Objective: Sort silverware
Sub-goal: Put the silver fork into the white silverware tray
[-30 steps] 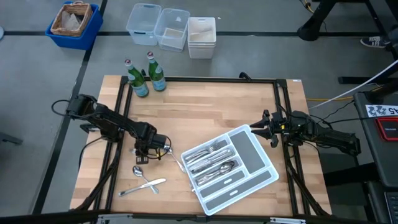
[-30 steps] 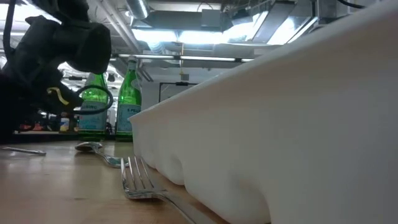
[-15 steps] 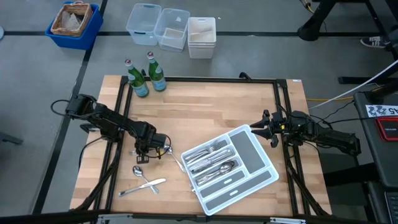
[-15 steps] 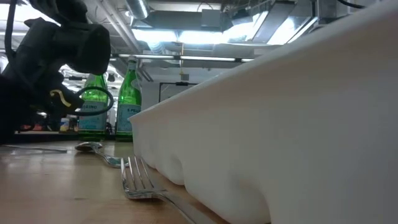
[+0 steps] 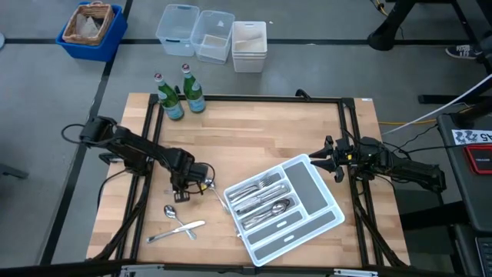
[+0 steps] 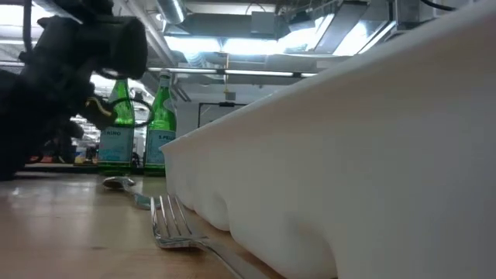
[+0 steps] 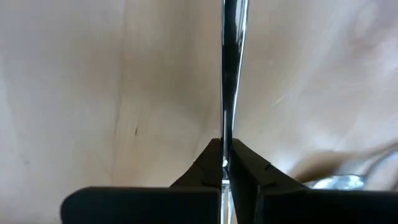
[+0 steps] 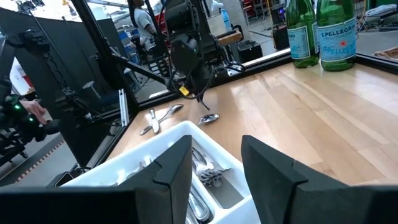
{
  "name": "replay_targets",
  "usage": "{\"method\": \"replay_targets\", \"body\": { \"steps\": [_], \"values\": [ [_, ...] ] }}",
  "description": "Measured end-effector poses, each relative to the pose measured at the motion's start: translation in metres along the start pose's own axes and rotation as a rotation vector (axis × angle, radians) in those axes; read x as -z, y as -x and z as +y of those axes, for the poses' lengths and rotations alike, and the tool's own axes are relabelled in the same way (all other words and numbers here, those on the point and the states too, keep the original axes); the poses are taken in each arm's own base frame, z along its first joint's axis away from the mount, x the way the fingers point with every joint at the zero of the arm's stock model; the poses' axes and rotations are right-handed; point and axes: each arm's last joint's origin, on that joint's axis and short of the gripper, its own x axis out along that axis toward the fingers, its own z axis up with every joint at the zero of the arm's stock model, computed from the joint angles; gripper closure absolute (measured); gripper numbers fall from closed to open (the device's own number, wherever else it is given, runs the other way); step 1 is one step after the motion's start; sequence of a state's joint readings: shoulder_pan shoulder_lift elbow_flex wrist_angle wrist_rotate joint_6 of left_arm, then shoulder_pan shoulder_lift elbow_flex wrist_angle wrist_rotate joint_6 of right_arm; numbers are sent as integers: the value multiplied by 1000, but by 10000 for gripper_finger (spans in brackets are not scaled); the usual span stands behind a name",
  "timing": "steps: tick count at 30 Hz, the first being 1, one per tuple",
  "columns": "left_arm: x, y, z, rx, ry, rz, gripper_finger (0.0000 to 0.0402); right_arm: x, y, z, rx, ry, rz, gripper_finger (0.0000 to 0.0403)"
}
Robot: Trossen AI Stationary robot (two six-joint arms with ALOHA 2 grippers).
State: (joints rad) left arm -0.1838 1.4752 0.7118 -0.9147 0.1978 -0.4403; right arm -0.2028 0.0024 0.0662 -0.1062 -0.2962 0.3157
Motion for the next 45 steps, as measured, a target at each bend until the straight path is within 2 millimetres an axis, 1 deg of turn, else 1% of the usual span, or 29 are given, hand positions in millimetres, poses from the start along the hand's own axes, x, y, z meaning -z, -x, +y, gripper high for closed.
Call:
{"method": "replay_targets", "body": {
  "steps": [4, 9, 13, 16, 20, 23, 31, 35, 37, 45],
  "values": [
    [-2, 14, -2, 29, 4, -58, 399, 0, 0, 0, 0, 0, 0, 260],
    [3, 29, 0, 65, 75, -121, 399, 0, 0, 0, 0, 0, 0, 260],
    [7, 40, 2, 107, 193, -173, 399, 0, 0, 0, 0, 0, 0, 260],
    [10, 48, 3, 159, 337, -218, 399, 0, 0, 0, 0, 0, 0, 260],
    [4, 58, 0, 296, 594, -311, 399, 0, 0, 0, 0, 0, 0, 260],
    [-5, 66, -6, 428, 729, -382, 399, 0, 0, 0, 0, 0, 0, 260],
    [-25, 87, -18, 736, 860, -542, 399, 0, 0, 0, 0, 0, 0, 260],
    [-29, 93, -23, 829, 959, -595, 399, 0, 0, 0, 0, 0, 0, 260],
    [-30, 94, -26, 861, 1014, -594, 399, 0, 0, 0, 0, 0, 0, 260],
    [-28, 93, -33, 925, 1246, -628, 399, 0, 0, 0, 0, 0, 0, 260]
  ]
}}
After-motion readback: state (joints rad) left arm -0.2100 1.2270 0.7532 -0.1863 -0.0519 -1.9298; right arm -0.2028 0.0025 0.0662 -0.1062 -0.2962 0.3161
